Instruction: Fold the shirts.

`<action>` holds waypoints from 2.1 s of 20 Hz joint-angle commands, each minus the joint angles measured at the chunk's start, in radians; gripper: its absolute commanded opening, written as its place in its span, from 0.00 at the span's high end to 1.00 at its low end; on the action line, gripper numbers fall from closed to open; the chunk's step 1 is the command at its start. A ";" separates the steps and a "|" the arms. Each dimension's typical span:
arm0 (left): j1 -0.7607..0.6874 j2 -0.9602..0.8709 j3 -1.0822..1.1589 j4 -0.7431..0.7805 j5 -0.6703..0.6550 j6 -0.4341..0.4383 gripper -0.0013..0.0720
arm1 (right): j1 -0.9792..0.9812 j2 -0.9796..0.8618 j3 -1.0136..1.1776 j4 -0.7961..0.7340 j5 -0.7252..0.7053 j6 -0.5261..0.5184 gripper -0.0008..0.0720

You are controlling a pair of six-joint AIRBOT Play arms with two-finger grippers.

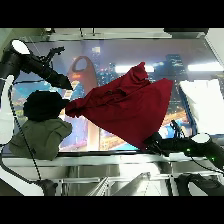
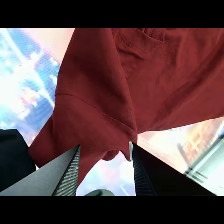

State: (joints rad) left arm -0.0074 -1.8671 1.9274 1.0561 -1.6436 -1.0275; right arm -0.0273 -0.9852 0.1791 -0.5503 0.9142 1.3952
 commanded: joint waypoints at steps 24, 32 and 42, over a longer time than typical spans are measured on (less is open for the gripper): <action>-0.208 0.077 -0.166 0.277 0.088 0.023 0.52 | 0.002 -0.083 0.001 0.103 -0.140 -0.130 0.97; -0.337 0.007 -0.196 0.438 0.077 -0.038 0.52 | 0.002 -0.083 0.001 0.103 -0.140 -0.170 0.97; -0.418 0.007 -0.288 0.750 0.225 -0.180 0.93 | 0.002 -0.083 0.001 0.103 -0.135 -0.197 0.97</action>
State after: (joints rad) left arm -0.4091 -1.8599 1.6470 1.6791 -1.4666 -1.1454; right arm -0.0265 -1.0676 0.1802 -0.4305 0.7773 1.2057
